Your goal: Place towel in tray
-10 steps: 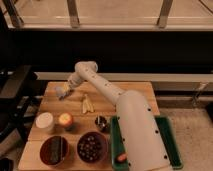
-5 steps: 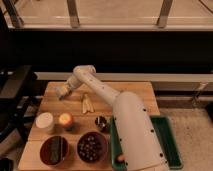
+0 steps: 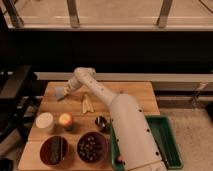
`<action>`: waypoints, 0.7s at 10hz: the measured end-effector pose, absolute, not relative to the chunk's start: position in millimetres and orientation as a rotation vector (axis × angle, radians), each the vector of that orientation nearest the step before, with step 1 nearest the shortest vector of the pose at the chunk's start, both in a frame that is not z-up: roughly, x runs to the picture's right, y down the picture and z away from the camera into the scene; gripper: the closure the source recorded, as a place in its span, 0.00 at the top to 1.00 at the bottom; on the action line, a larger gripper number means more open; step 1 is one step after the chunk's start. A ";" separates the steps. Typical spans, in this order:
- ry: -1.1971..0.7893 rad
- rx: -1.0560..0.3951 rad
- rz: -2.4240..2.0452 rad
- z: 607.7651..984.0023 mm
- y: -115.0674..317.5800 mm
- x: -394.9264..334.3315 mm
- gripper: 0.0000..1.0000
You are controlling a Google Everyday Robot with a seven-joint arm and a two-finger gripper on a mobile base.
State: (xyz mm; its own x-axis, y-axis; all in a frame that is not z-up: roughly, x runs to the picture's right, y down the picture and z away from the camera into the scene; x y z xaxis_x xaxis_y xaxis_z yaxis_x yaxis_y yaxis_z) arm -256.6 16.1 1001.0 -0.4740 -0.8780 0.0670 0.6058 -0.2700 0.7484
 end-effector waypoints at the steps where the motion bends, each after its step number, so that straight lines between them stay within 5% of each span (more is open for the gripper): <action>1: -0.904 0.451 -1.889 1000.7 16.8 -256.0 0.07; 2: -0.907 0.451 -1.888 1000.0 18.3 -254.8 0.01; 7: -0.934 0.436 -1.840 960.6 -13.6 -203.0 0.00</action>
